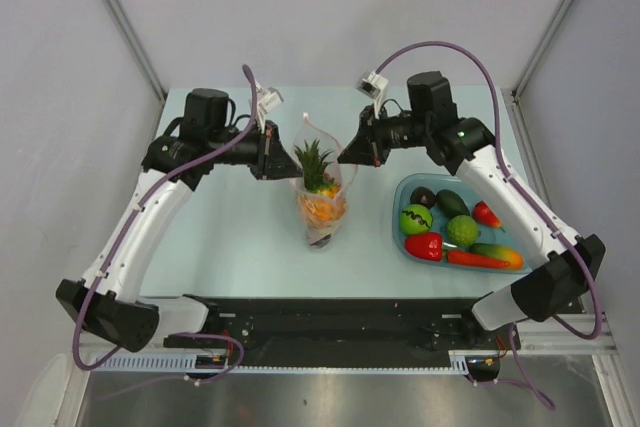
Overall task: Place the food in the zip-top bag and seal the zipper
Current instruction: Adjust the zipper food storage bag at the center of the board.
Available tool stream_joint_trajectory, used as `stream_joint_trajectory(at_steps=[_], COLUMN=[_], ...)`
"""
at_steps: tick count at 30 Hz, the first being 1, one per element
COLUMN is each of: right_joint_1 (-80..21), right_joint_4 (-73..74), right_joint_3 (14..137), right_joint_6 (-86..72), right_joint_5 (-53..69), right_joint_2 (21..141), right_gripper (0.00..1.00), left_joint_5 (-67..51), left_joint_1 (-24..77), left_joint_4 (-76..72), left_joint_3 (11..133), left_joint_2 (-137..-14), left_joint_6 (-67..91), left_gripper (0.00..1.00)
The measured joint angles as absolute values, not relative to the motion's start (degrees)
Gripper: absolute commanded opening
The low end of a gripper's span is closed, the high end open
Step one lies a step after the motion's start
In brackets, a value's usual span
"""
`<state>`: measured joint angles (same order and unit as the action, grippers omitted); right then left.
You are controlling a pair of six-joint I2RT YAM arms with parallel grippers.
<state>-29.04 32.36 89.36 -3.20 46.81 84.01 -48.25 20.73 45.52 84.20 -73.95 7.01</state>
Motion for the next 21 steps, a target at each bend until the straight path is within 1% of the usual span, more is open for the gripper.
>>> stream_joint_trajectory(at_steps=[4,5,6,8,10,11,12,13,14,16,17,19,21], right_joint_1=[-30.52,-30.5,-30.17,-29.1,-28.4,-28.29,-28.4,-28.75,-29.23,-30.11,-30.39,-31.07,-31.29], right_joint_4=[36.75,37.04,37.1,36.6,35.68,35.33,35.03,34.96,34.92,35.92,36.95,40.34,44.01], right_joint_3=[91.85,92.2,92.4,92.44,92.97,93.36,93.84,94.65,95.68,98.13,99.44,101.45,102.52], right_joint_6=[2.37,2.79,2.9,3.46,4.95,5.67,6.83,8.27,10.0,15.44,18.24,24.69,31.0], right_joint_5=[48.53,48.84,49.52,50.54,50.96,51.09,51.57,52.21,53.15,54.87,55.61,56.75,57.1], right_joint_2=[87.81,88.25,88.51,88.25,87.94,87.96,88.12,88.51,89.17,91.0,92.2,94.48,96.51], right_gripper=[0.0,0.0,0.0,0.0,0.0,0.0,0.0,0.0,0.0,0.0,0.0,0.0,0.0], left_joint_5=[-50.65,-51.31,-51.53,-51.05,-49.56,-48.69,-48.12,-47.88,-47.9,-47.68,-47.64,-47.77,-49.32], left_joint_1=[20.99,20.99,21.02,21.65,24.47,27.33,30.52,33.17,35.31,36.6,36.49,35.2,30.41], left_joint_4=[47.97,47.64,46.46,42.37,41.17,40.69,40.18,39.51,38.68,36.95,36.47,35.07,32.23], left_joint_3=[83.48,83.35,82.81,80.95,80.25,80.25,80.25,80.25,80.25,80.23,80.14,79.31,76.14], left_joint_2=[-75.81,-76.2,-75.94,-72.95,-69.49,-67.96,-66.74,-66.0,-65.69,-65.91,-66.15,-66.04,-63.92], left_joint_6=[3.95,3.84,4.14,4.58,3.68,2.72,1.83,0.97,0.45,-0.71,-1.3,-1.96,-0.8], left_gripper=[0.01,0.05,0.06,0.04,0.04,0.09,0.15,0.28,0.43,0.53,0.65,0.75,0.75])
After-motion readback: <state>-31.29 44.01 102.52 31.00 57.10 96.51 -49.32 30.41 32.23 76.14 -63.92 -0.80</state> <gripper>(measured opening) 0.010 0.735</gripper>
